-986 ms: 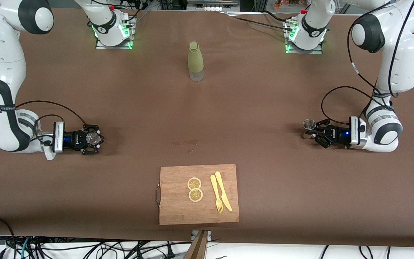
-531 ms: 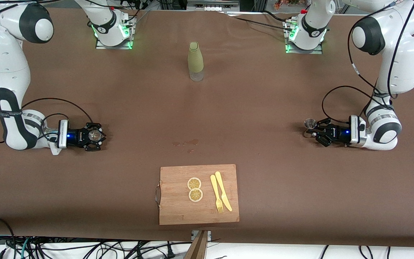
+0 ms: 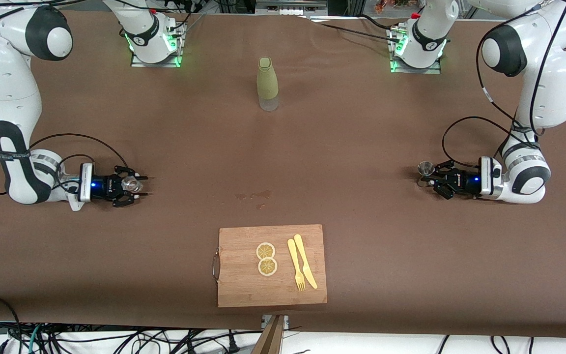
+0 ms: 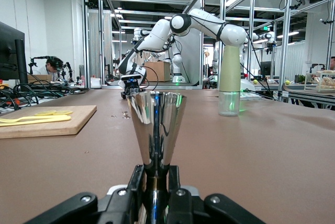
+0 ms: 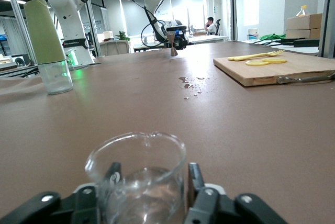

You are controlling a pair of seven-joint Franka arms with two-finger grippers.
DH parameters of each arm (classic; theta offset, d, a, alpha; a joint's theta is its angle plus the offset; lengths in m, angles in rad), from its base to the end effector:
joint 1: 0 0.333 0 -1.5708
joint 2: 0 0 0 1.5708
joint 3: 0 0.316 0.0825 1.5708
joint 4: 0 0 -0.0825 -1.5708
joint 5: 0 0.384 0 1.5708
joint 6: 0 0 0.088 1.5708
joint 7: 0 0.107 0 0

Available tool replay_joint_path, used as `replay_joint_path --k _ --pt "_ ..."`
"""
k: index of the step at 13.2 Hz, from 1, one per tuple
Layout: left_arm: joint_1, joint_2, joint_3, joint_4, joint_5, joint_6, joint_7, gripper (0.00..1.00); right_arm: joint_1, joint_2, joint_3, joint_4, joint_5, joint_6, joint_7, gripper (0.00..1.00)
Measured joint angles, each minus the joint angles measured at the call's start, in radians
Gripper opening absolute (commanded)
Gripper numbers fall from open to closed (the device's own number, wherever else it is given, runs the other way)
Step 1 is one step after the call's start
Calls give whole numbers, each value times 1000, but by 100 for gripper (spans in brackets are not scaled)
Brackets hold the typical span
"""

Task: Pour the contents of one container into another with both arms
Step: 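Set down the beaker with the right gripper while the left gripper sets down the jigger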

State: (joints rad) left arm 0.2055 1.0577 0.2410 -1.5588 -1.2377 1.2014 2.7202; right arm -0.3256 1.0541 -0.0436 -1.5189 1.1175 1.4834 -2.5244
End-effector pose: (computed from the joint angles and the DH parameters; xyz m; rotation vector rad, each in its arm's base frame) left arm 0.5594 0.1175 0.0532 1.1312 -1.2942 1.0902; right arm 0.5878 -0.1151 0.0418 -1.3466 -1.3053 -0.9682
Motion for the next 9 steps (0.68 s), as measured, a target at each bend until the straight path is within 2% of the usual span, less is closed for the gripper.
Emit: replay_joint_path --k 2,5,9 --pt "1 9 2 1 0 -2 4 0 -11 0 -14 0 -3 -12 0 100" --pt "2 9 4 2 0 -2 7 0 -18 -2 -69 5 -4 -53 9 100" --pt "3 11 25 12 6 2 9 0 -25 -45 -145 32 -57 -98 154 100"
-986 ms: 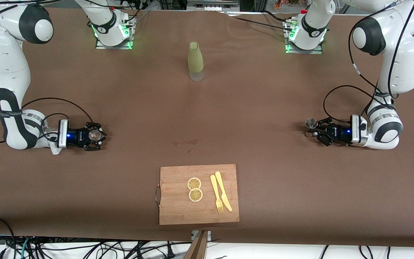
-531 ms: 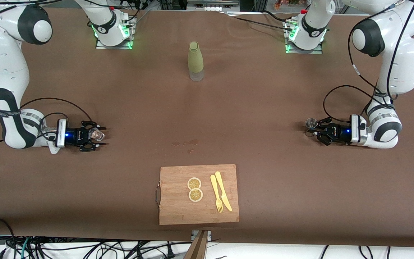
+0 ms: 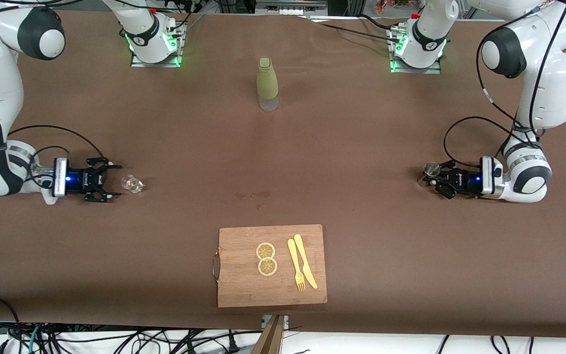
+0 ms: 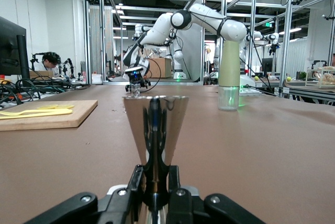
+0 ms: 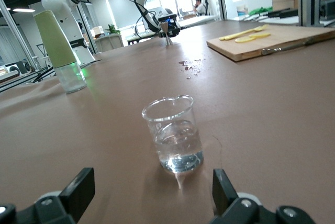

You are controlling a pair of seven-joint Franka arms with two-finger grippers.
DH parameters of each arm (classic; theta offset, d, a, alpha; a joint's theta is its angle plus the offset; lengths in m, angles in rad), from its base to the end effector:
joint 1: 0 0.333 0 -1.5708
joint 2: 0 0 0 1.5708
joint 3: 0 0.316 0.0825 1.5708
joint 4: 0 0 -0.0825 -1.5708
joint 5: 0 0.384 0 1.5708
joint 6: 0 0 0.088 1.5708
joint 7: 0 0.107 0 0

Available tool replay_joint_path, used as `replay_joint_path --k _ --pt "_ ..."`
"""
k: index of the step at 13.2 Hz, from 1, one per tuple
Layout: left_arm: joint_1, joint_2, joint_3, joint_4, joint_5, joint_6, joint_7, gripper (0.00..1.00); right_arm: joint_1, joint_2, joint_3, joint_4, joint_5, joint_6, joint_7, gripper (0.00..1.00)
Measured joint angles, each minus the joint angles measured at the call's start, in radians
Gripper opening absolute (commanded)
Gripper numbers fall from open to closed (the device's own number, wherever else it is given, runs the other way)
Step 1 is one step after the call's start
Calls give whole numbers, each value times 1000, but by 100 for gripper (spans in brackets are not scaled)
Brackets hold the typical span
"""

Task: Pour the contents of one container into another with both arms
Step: 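Set down the beaker with the right gripper while the left gripper sets down the jigger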

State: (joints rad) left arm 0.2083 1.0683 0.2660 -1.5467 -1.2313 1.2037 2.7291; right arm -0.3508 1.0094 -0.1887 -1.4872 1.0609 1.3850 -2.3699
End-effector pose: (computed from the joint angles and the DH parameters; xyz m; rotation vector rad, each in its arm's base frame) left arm 0.5569 0.1323 0.0497 1.1553 -1.3115 1.0835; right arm 0.5712 -0.2040 0.0763 -1.5004 -1.2253 -0.8181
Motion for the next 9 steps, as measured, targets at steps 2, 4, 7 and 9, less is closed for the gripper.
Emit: replay_joint_path --k 2,4,7,9 --pt "1 0 4 2 2 -1 1 0 0 -59 -11 8 -41 -4 138 100" --pt "1 0 4 2 2 -1 1 0 4 -137 -11 14 -87 -8 322 100" --pt "1 0 4 2 2 -1 0 100 34 -260 -8 22 -145 -12 624 100" --pt "1 1 6 4 5 13 -3 100 69 -334 -8 29 -202 -12 815 100"
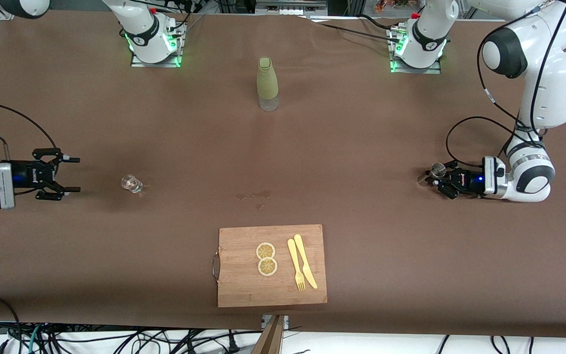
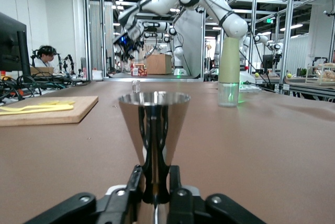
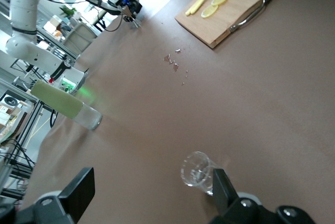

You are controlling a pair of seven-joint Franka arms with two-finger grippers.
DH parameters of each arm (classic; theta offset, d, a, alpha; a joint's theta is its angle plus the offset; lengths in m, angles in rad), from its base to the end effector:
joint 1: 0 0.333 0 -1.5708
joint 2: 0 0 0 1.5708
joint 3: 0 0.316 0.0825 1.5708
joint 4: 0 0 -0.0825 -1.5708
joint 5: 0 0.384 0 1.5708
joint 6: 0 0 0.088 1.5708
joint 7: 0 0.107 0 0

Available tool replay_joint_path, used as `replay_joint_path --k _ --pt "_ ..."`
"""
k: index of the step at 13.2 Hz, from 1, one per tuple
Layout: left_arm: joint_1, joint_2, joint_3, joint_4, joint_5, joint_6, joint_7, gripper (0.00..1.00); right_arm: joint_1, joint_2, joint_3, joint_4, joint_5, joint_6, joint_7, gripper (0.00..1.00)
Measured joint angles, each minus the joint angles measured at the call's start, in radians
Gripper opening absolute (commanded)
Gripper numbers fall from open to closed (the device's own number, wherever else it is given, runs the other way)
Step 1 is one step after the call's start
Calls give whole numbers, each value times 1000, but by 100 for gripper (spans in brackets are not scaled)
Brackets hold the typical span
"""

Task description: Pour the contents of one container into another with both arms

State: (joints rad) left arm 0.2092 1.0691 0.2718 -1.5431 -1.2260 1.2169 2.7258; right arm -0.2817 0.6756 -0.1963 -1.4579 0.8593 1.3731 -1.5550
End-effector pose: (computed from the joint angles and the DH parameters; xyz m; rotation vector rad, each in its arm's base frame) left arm 0.5572 0.1372 0.0487 1.1743 -1.3222 1.0738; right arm 0.6206 -0.1924 0.2857 -1.9273 -0.9359 -0.2973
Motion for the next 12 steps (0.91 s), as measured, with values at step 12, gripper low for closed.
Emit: replay_joint_path --k 12 --pt "-8 -50 106 232 132 49 -513 100 192 -403 1 6 -509 0 903 100"
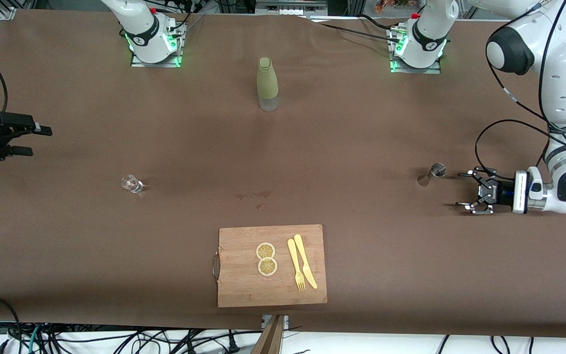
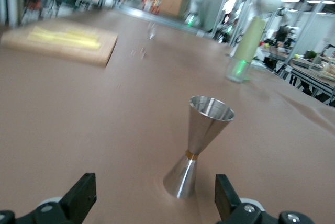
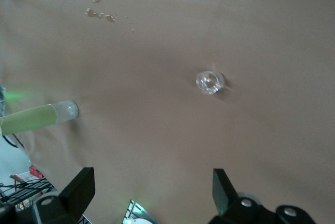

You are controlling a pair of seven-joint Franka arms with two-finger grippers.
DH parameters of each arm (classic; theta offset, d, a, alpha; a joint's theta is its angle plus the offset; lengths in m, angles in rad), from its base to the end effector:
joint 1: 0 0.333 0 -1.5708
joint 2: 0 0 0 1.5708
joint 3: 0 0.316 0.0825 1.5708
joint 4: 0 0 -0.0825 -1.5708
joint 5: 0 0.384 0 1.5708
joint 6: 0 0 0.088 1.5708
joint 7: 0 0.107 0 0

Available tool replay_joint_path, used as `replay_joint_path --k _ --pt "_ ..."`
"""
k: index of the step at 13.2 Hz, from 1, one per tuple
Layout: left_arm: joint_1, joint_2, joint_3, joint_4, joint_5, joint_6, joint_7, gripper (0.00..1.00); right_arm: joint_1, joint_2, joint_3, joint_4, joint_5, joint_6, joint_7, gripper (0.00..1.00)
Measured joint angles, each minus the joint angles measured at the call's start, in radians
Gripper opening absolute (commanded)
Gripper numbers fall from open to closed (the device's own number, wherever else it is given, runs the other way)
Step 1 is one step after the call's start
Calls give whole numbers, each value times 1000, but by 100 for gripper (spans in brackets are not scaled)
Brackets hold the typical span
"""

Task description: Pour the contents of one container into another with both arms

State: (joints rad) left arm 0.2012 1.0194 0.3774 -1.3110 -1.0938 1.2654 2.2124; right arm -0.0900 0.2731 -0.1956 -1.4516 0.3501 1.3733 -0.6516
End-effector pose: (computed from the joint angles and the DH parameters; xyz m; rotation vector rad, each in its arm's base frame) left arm 0.6197 0.2052 0.1392 1.5608 -1.2944 0.6520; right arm 0.5937 -0.1162 0.5148 -2.6633 -0.5020 0.2367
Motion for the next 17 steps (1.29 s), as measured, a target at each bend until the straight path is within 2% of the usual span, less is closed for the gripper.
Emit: replay_joint_path --k 4,7,10,12,15,17 --pt "-46 -140 13 19 162 33 -411 100 49 -122 5 -113 -211 47 181 100" --pt "-109 -273 16 23 303 51 -788 100 67 -213 54 -235 -330 138 318 100" --pt "-172 -405 14 24 441 51 -1131 100 68 -256 118 -272 -362 153 506 100" --pt "-223 -495 -14 25 594 52 -1313 100 64 -265 135 -271 -362 170 541 100" --pt "-274 -617 -111 25 838 138 -1384 100 49 -267 135 -255 -358 214 542 100" --pt "-291 -674 -141 25 899 195 -1394 100 48 -268 135 -244 -358 223 542 100"
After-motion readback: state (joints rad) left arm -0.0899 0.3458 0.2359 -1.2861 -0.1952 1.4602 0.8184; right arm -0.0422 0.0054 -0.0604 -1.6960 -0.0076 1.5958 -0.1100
